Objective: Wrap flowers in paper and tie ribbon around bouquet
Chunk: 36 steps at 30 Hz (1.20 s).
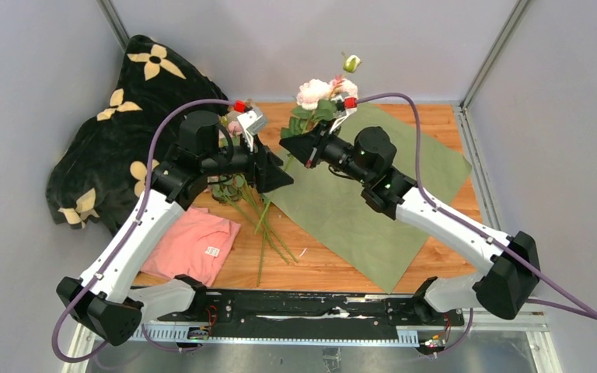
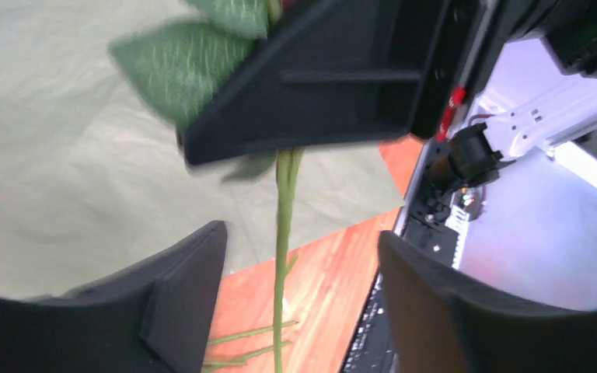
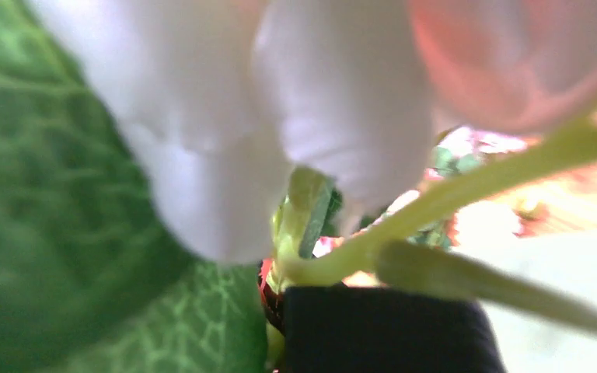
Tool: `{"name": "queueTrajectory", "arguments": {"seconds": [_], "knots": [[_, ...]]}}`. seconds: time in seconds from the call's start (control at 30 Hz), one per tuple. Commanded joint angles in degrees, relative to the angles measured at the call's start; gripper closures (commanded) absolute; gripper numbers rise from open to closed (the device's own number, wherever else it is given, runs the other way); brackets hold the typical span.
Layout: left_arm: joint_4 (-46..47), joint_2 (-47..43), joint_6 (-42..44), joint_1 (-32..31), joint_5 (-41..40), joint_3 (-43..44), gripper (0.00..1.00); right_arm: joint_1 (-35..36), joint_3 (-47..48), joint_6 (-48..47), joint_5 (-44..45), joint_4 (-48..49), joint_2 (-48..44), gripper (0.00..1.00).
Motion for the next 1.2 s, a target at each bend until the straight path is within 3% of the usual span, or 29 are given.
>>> {"name": "queueTrajectory", "arguments": {"seconds": [0.0, 0.1, 0.17, 0.3, 0.37, 0.7, 0.77, 0.87, 0.97, 1.07, 1.17], "knots": [[-5.4, -0.5, 3.6, -0.8, -7.0, 1.8, 0.02, -5.2, 3.5, -3.1, 10.6, -17.2, -4.5, 1.00], [-10.2, 0.4, 8.1, -0.2, -22.4, 3.1, 0.00, -12.2, 14.2, -11.8, 12.1, -45.1, -2.8, 1.00], [-10.6, 1.3, 9.1, 1.5, -28.1, 2.4, 0.00, -17.0, 21.4, -16.9, 11.8, -60.8, 1.5, 1.00], [-6.7, 3.1, 5.9, 9.1, -30.2, -2.5, 0.00, -25.7, 26.7, -21.6, 7.4, -71.9, 10.5, 1.00], [-5.4, 4.1, 4.2, 11.5, -32.1, -4.4, 0.00, -26.8, 30.6, -23.2, 9.9, -75.3, 16.0, 1.00], [1.6, 7.7, -3.5, 16.6, -39.8, -14.2, 0.00, -27.2, 58.6, -29.0, 22.5, -84.0, 48.2, 1.00], [2.4, 8.5, -5.4, 16.7, -40.6, -15.6, 0.03, -27.3, 62.5, -29.5, 24.4, -83.7, 52.5, 0.92], [2.7, 10.4, -8.1, 16.8, -41.4, -16.5, 0.14, -27.3, 66.8, -30.3, 24.9, -82.2, 58.9, 0.64], [2.5, 11.9, -10.2, 16.8, -41.5, -16.7, 0.19, -27.2, 69.3, -30.5, 26.0, -81.6, 60.7, 0.53], [3.2, 11.5, -10.7, 17.2, -41.9, -17.1, 0.20, -26.8, 67.4, -29.0, 28.2, -80.7, 57.2, 0.53], [4.1, 9.8, -9.6, 18.2, -42.2, -17.3, 0.17, -22.4, 55.6, -28.4, 30.4, -75.2, 48.2, 0.57]]}}
